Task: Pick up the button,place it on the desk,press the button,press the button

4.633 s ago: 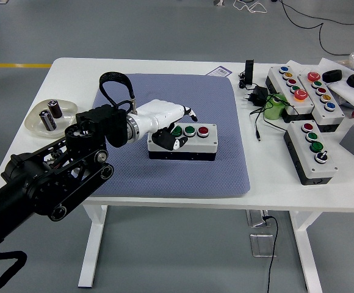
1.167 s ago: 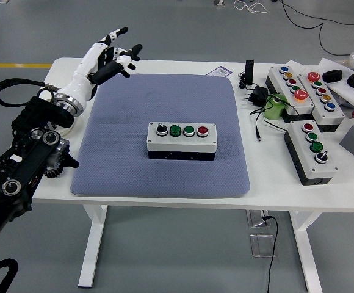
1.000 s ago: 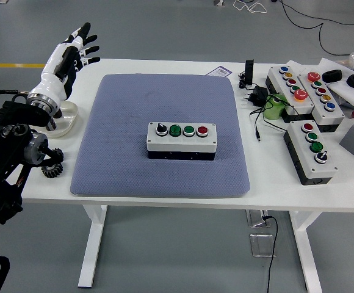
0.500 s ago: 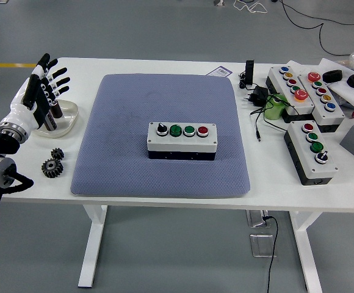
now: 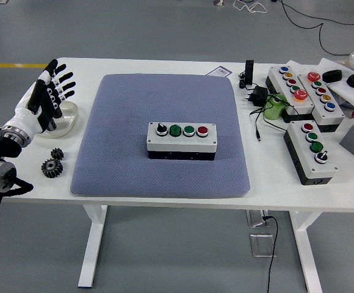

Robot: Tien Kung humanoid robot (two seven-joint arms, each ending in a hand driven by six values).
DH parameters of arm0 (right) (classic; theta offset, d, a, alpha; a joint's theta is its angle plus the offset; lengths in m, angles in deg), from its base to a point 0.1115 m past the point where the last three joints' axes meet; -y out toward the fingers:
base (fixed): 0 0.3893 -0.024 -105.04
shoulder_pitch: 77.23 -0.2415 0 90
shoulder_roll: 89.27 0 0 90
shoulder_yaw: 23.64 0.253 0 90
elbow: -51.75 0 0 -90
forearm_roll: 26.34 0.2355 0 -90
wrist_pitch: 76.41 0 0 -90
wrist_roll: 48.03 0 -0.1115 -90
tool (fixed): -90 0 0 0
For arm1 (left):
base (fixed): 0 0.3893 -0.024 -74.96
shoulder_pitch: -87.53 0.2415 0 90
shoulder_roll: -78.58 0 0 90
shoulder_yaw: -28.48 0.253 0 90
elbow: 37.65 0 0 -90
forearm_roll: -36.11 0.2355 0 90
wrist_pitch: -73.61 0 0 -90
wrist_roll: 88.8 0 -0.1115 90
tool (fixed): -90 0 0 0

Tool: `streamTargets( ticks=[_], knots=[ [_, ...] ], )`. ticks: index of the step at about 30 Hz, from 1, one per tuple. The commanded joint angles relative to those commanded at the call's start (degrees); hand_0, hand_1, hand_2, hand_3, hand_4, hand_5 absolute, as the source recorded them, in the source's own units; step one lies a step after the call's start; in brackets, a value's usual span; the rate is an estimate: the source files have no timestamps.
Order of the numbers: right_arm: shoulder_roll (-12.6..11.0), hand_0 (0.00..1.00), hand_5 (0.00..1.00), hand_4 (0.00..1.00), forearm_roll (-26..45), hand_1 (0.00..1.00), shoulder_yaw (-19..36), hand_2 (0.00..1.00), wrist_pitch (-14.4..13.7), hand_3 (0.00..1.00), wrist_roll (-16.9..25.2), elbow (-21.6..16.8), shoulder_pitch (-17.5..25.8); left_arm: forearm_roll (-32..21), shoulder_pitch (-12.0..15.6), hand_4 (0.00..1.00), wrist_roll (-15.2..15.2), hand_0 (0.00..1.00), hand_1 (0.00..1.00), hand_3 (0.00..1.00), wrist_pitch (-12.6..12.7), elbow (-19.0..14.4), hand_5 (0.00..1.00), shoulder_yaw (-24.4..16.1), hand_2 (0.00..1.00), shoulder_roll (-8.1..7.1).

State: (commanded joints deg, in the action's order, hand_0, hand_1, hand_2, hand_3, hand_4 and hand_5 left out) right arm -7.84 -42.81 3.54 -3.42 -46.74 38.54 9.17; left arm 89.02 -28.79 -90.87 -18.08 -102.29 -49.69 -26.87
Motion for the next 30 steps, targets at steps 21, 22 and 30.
streamTargets(
  ticks=[21,22,30],
  knots=[
    [0.00,0.639,0.260,0.235,0.22,0.546,-0.91,0.577,0.03,0.630,-0.11,0.06,-0.20,-2.92,0.41,0.737,3.71,0.902,0.910,0.966,5.37,-0.03,0.998,0.55,0.949,0.56],
    [-0.01,0.639,0.260,0.235,0.25,0.546,-0.98,0.577,0.03,0.630,-0.11,0.05,-0.17,-2.93,0.50,0.737,3.68,0.902,0.910,0.966,5.33,-0.05,0.998,0.46,0.949,0.53],
    [0.01,0.639,0.260,0.235,0.14,0.546,-1.65,0.577,0.01,0.630,-0.08,0.04,-0.26,-2.02,0.71,0.737,2.65,0.902,0.909,0.964,4.30,-0.18,0.998,-0.28,0.946,0.23]
  ],
)
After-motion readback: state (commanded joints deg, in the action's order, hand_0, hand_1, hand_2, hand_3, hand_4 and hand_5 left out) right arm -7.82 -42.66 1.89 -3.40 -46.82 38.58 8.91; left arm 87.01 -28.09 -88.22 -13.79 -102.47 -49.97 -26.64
